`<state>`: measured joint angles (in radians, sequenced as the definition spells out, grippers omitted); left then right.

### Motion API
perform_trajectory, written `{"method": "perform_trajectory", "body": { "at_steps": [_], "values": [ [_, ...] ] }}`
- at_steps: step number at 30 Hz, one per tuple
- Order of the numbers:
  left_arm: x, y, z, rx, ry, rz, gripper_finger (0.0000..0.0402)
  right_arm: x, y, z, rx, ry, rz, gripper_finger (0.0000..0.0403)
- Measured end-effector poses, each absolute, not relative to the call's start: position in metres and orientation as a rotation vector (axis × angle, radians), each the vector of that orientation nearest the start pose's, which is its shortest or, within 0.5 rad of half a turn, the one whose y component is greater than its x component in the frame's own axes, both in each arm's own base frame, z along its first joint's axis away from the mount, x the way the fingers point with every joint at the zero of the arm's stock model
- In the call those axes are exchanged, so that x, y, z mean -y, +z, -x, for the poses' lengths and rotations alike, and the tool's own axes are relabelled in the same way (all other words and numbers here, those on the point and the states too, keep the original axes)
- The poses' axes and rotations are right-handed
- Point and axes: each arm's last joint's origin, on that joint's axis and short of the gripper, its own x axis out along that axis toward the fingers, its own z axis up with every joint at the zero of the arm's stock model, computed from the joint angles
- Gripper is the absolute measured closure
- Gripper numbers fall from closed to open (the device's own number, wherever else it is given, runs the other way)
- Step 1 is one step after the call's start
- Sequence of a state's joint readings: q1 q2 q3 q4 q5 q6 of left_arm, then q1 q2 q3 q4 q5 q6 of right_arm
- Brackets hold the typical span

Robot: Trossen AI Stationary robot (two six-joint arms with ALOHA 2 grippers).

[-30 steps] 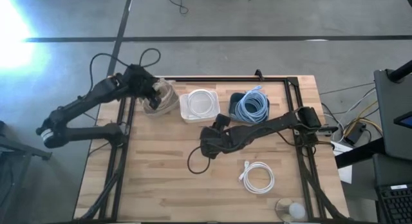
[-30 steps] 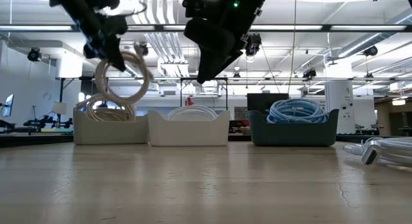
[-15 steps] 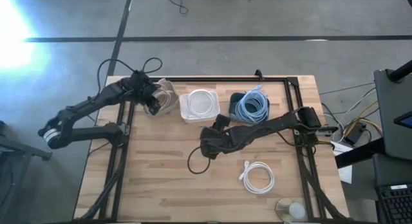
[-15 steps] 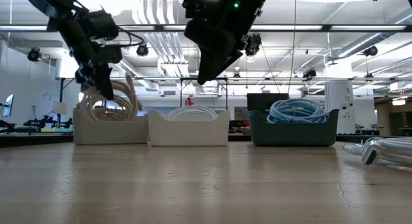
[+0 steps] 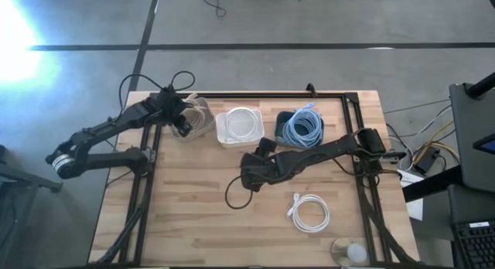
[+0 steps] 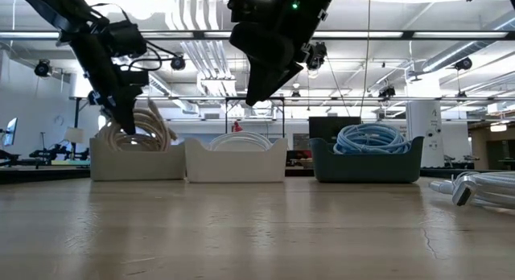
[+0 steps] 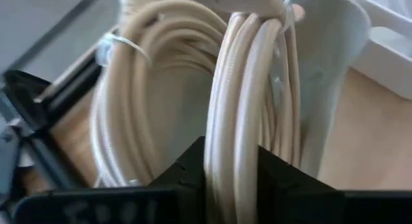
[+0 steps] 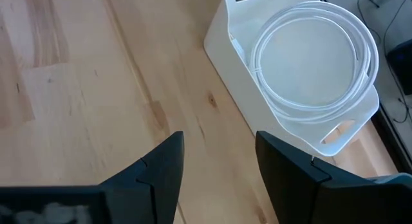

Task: Sort HDMI cables
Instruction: Put the light brown HDMI cable into the gray bin, then put the white HDMI cable into the white bin

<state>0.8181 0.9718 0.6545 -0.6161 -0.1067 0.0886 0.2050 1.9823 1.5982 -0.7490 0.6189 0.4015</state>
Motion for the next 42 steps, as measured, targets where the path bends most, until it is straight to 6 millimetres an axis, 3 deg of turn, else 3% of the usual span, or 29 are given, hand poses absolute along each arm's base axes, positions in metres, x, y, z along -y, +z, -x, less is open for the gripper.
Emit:
{"method": "perform_trajectory", "body": {
  "at_steps": [7,11,18,24,32,37,42],
  "values": [
    [-0.134,0.243,-0.120,-0.968,0.839,0.223,0.0286,-0.068,0.227,-0.409,-0.942,-0.562,0.096,0.0213],
    [-0.135,0.256,-0.116,-1.015,0.952,0.147,0.0269,-0.069,0.226,-0.409,-0.956,-0.535,0.077,0.0213],
    [-0.130,0.269,-0.110,-0.974,1.007,0.172,0.0255,-0.075,0.223,-0.406,-1.032,-0.416,-0.092,0.0213],
    [-0.119,0.286,-0.109,-0.815,0.845,0.240,0.0255,-0.078,0.233,-0.380,-1.183,-0.511,-0.287,0.0213],
    [-0.100,0.305,-0.105,-0.526,0.624,0.248,0.0255,-0.098,0.241,-0.339,-1.360,-0.611,-0.316,0.0213],
    [-0.092,0.302,-0.107,-0.410,0.500,0.289,0.0255,-0.116,0.224,-0.320,-1.533,-0.512,-0.381,0.0213],
    [-0.091,0.292,-0.115,-0.333,0.414,0.308,0.0255,-0.122,0.203,-0.295,-1.692,-0.519,-0.461,0.0213]
  ]
}}
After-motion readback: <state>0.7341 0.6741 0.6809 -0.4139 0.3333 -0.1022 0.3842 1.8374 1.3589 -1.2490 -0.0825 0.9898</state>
